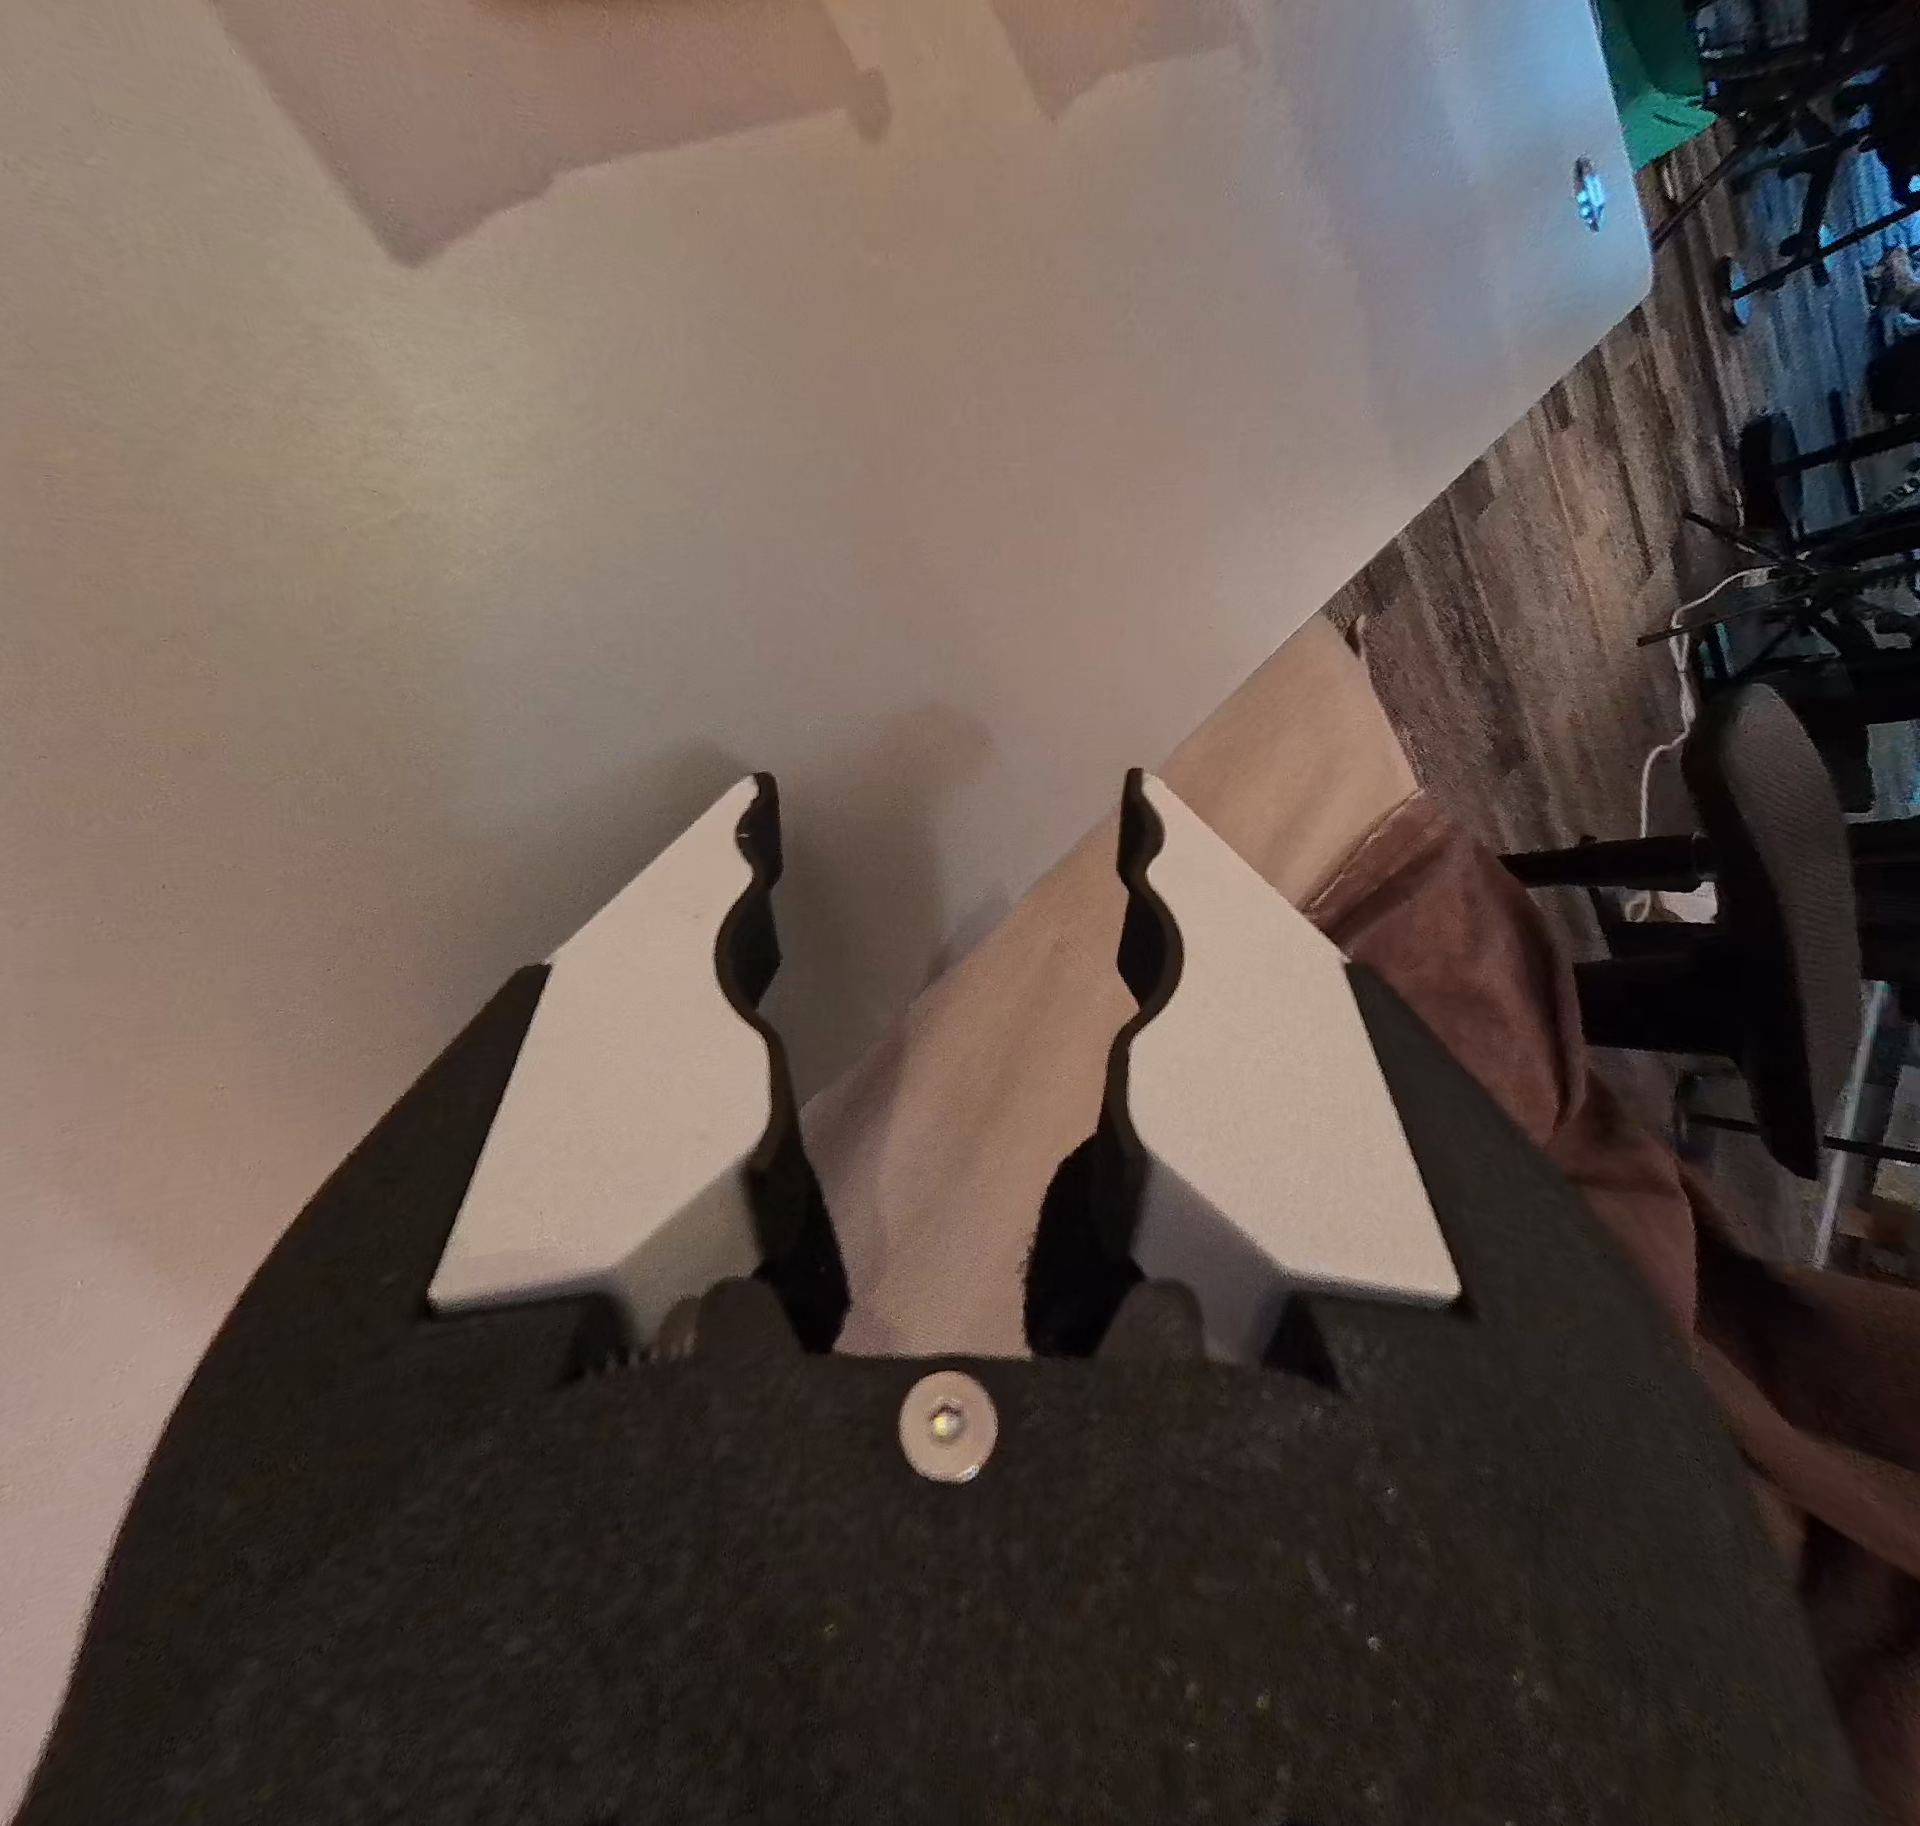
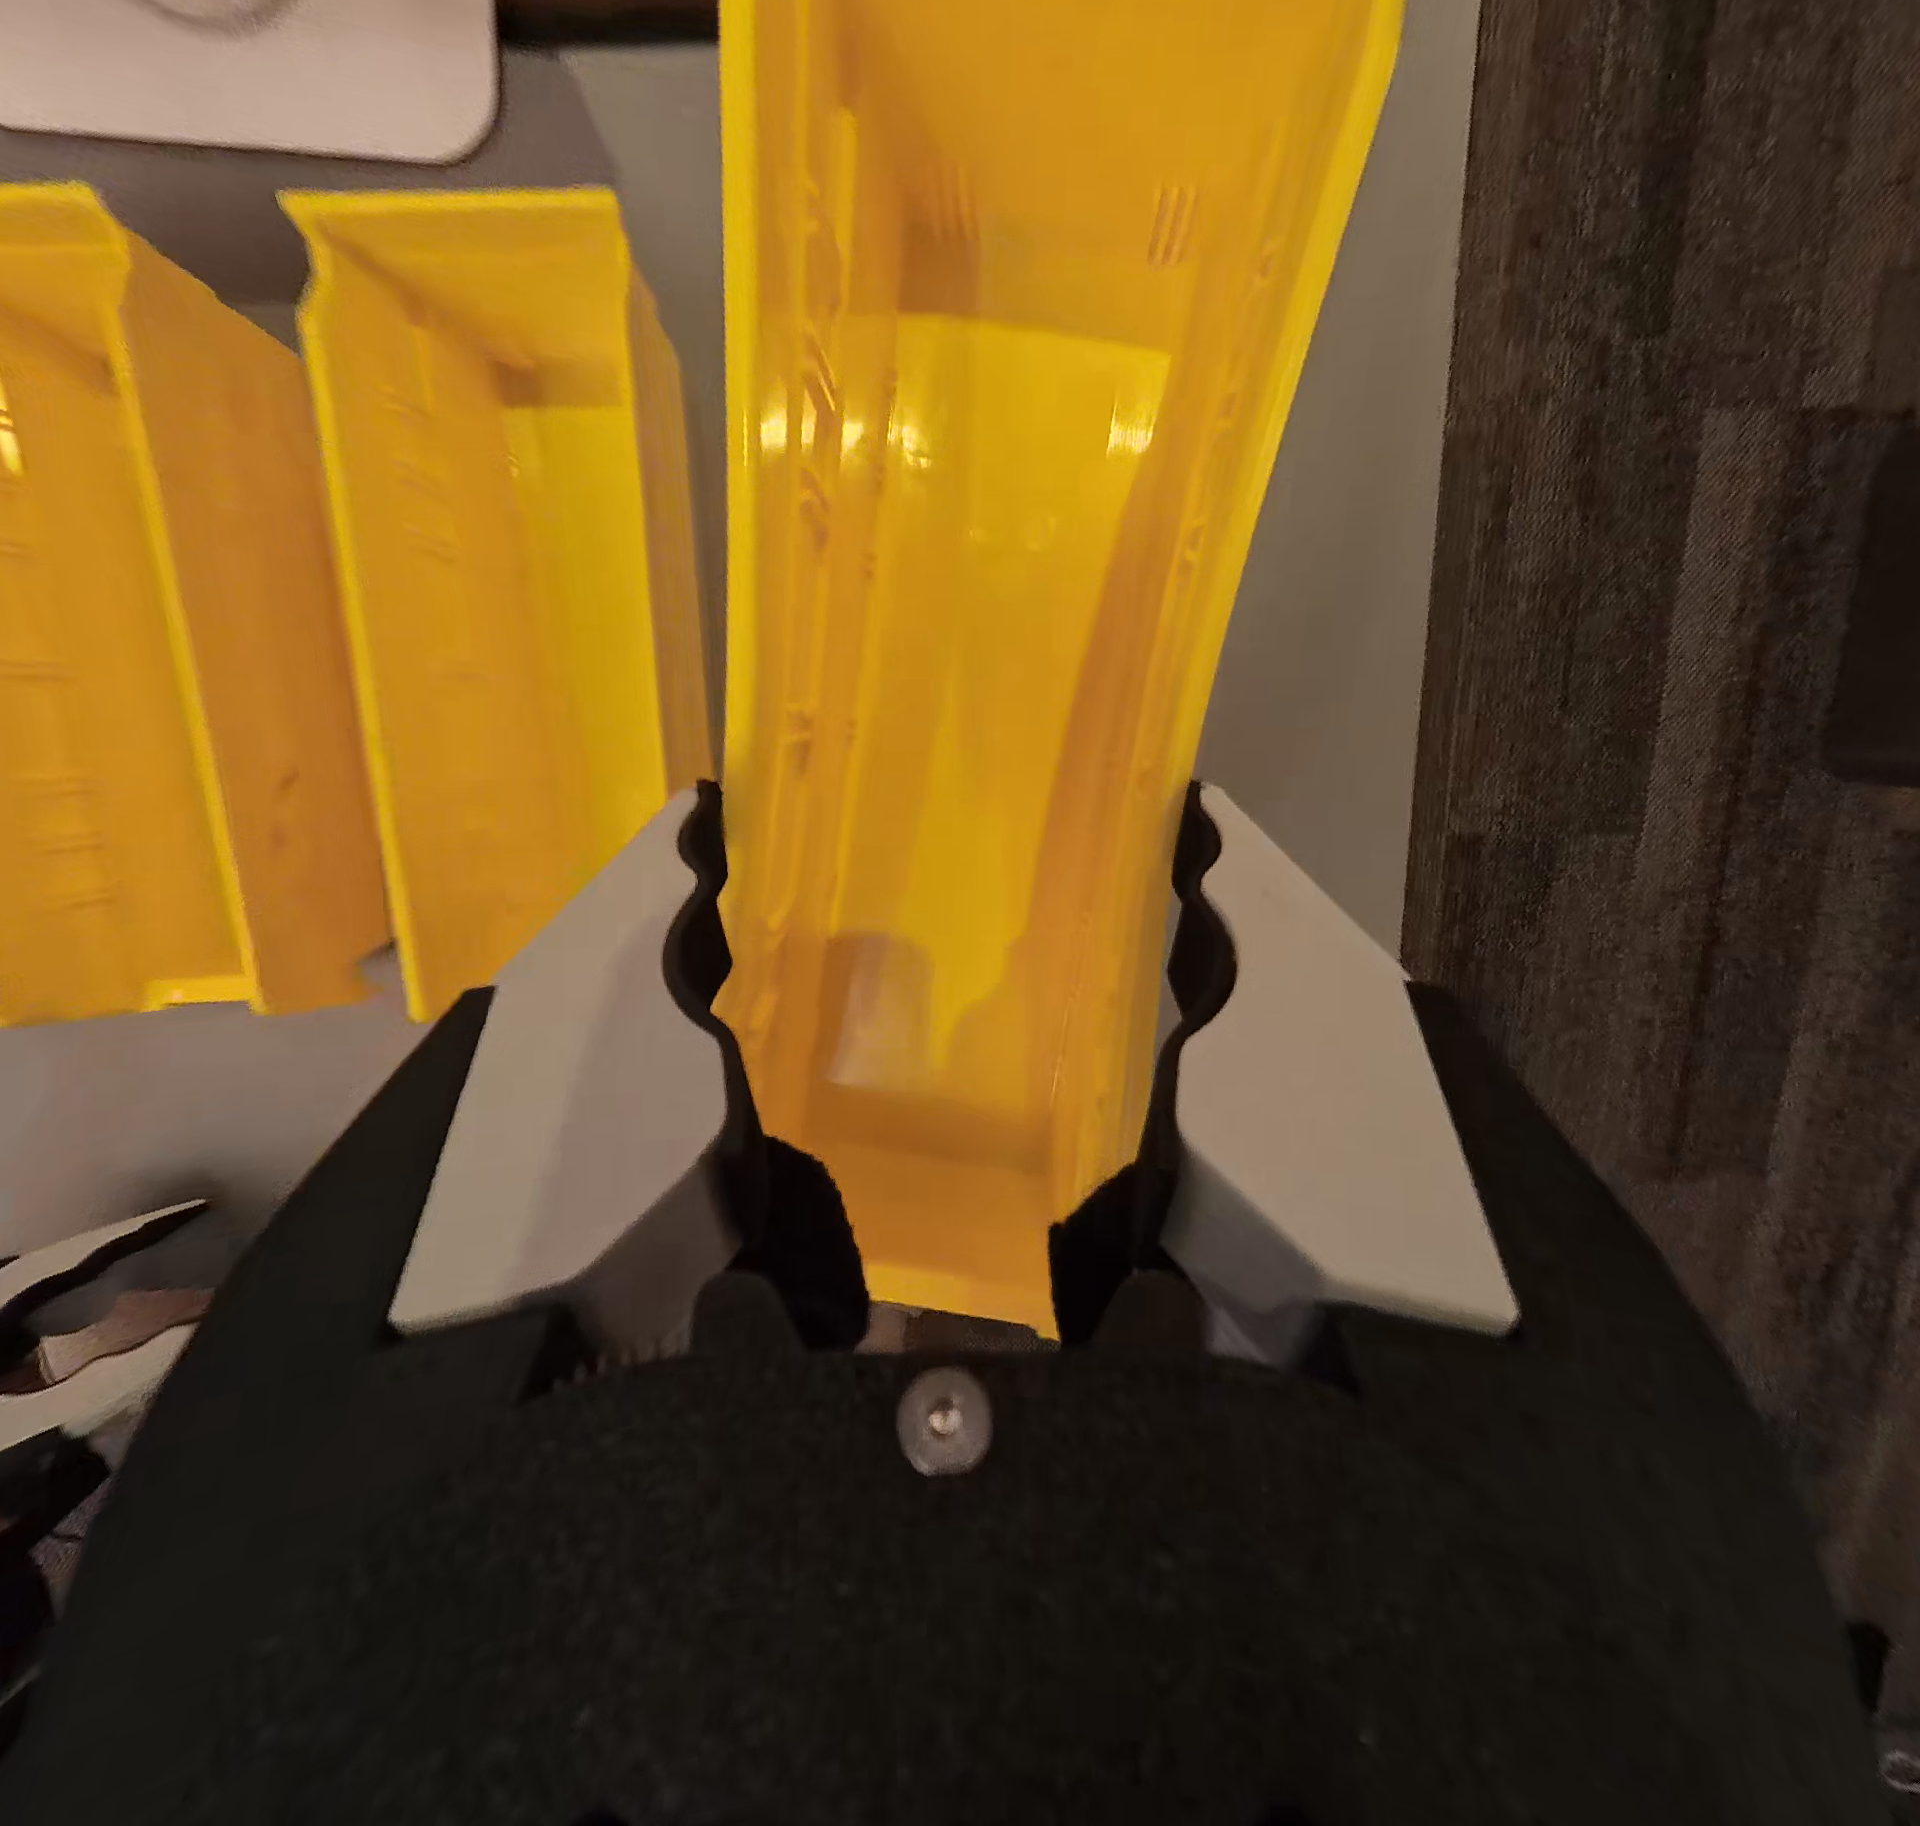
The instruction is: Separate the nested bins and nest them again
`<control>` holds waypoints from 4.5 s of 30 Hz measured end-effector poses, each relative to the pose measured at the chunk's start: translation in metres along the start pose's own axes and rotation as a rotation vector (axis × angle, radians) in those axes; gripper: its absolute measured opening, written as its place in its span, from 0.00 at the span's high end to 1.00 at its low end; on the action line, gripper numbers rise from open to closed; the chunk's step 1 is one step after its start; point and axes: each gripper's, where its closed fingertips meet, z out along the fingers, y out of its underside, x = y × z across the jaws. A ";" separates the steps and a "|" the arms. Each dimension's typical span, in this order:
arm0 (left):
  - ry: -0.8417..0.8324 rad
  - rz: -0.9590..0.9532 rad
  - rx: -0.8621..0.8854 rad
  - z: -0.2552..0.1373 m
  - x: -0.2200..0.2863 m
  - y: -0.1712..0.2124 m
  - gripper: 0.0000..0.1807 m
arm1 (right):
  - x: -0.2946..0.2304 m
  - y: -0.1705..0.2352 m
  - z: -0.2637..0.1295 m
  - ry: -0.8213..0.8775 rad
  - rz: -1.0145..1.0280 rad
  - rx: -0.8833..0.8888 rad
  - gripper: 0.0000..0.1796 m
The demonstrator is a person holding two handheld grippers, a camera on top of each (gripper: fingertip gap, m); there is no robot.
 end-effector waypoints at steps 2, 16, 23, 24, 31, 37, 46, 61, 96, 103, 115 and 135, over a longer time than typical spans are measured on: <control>-0.006 0.011 0.006 -0.001 0.001 0.000 0.65 | 0.009 0.012 0.021 -0.012 0.021 -0.022 0.52; -0.016 0.002 0.000 -0.003 -0.004 0.003 0.65 | 0.025 0.039 0.109 -0.032 -0.003 -0.085 0.50; -0.018 0.001 0.000 -0.004 -0.005 0.003 0.65 | 0.018 0.035 0.147 -0.045 -0.026 -0.019 0.48; -0.018 0.000 0.001 -0.004 -0.005 0.003 0.65 | 0.015 0.034 0.152 -0.054 -0.029 -0.012 0.48; -0.037 -0.003 0.011 -0.007 -0.009 0.003 0.67 | 0.000 0.024 0.162 -0.096 -0.087 0.036 0.39; -0.165 -0.037 0.255 -0.051 -0.033 -0.030 0.70 | -0.015 -0.005 0.121 -0.122 -0.122 0.288 0.33; -0.587 0.065 0.375 -0.116 -0.098 -0.035 0.67 | -0.062 0.134 0.031 -0.094 -0.104 0.832 0.45; -0.614 0.287 0.471 -0.081 -0.058 -0.074 0.66 | -0.141 0.253 0.091 -0.397 -0.202 0.565 0.52; -0.522 0.195 0.430 -0.080 -0.032 -0.031 0.76 | -0.111 0.292 0.074 -0.305 -0.197 0.512 0.65; -0.541 0.188 0.414 -0.086 -0.037 -0.024 0.78 | -0.120 0.293 0.077 -0.361 -0.194 0.483 0.67; -0.665 0.091 0.452 -0.111 -0.083 -0.024 0.77 | -0.117 0.278 0.087 -0.393 -0.166 0.462 0.69; -0.879 -0.029 0.648 -0.151 -0.229 -0.142 0.99 | -0.111 0.296 0.089 -0.377 -0.184 0.423 0.69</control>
